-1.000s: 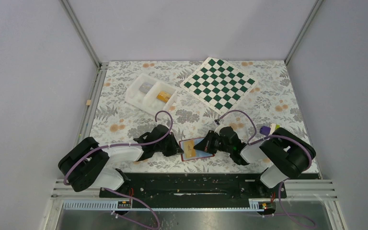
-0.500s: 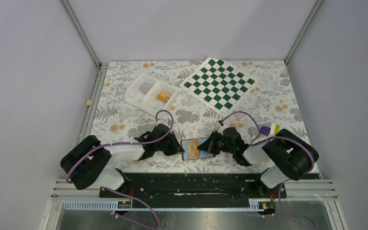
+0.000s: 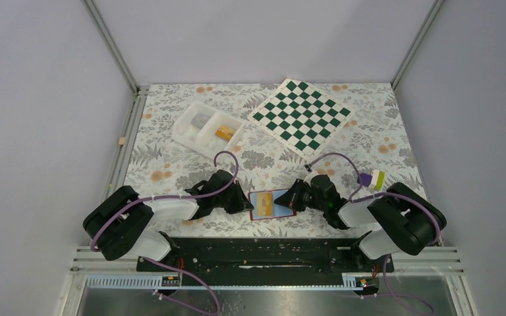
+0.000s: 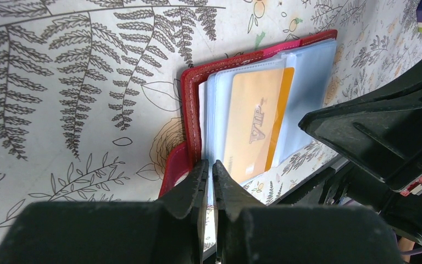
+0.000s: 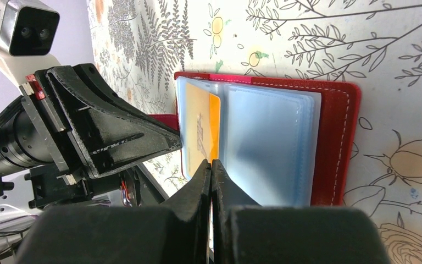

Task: Take the credit cards out of the card holder
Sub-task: Remove the credit card from the card holder.

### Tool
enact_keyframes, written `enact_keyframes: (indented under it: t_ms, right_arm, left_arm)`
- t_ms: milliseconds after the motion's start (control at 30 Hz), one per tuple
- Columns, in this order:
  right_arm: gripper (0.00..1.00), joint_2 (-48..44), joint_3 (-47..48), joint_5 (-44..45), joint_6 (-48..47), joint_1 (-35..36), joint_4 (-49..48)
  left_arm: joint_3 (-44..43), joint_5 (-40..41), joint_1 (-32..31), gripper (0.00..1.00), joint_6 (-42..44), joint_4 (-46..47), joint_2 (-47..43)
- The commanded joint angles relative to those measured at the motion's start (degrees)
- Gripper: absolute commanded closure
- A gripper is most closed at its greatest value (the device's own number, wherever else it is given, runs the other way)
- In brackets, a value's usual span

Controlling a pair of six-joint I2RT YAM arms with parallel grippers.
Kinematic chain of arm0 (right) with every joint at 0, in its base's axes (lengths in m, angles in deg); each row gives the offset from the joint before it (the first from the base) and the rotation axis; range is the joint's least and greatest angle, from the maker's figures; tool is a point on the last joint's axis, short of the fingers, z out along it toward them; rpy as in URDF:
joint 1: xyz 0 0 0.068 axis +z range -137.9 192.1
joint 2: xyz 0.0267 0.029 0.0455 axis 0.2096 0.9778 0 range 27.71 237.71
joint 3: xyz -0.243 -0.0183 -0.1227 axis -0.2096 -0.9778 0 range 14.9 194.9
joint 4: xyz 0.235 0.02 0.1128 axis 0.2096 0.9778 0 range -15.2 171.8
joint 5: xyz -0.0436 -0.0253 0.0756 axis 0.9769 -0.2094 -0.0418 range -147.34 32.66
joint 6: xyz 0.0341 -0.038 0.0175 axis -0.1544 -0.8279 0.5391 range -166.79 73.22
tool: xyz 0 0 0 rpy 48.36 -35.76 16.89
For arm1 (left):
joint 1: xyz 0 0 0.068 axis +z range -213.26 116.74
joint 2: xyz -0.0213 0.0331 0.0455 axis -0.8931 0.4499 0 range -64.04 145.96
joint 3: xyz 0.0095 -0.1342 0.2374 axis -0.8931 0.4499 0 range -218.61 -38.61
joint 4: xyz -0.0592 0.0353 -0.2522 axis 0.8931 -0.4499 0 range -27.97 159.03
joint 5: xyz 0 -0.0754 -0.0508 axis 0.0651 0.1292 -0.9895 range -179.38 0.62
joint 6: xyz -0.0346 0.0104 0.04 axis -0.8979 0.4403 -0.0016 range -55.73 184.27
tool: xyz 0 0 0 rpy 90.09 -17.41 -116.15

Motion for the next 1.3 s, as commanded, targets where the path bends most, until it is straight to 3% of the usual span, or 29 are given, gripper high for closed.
enact_keyframes:
  t_ms: [0,100,333,400,967,1267]
  right_arm:
    - [1.00,-1.5,-0.2,0.0,-1.1,-0.7,1.0]
    - [0.99,-0.7,1.1,-2.4,-1.5,-0.7,1.3]
    - [0.70,1.9,3.2,-4.4,-1.0,-0.7,1.2]
    - [0.67,2.1,3.6,-3.4,-1.1,-0.7,2.9]
    - [0.71,6.7,7.3,-1.2,-3.2,0.4,6.9]
    - [0.70,10.0,6.9,-2.5,-2.1,1.0,1.6]
  left_arm:
    - [2.1,5.4,0.5,0.91,1.9,-7.3,3.1]
    - [2.1,5.1,0.6,0.91,2.0,-7.0,3.0]
    - [1.6,4.2,0.6,0.91,2.1,-6.7,3.4]
    - [1.5,4.1,0.6,0.91,2.2,-6.7,3.5]
    - [0.9,3.1,0.6,0.91,2.8,-6.3,4.4]
    - [1.2,2.9,0.6,0.91,2.6,-5.8,5.0]
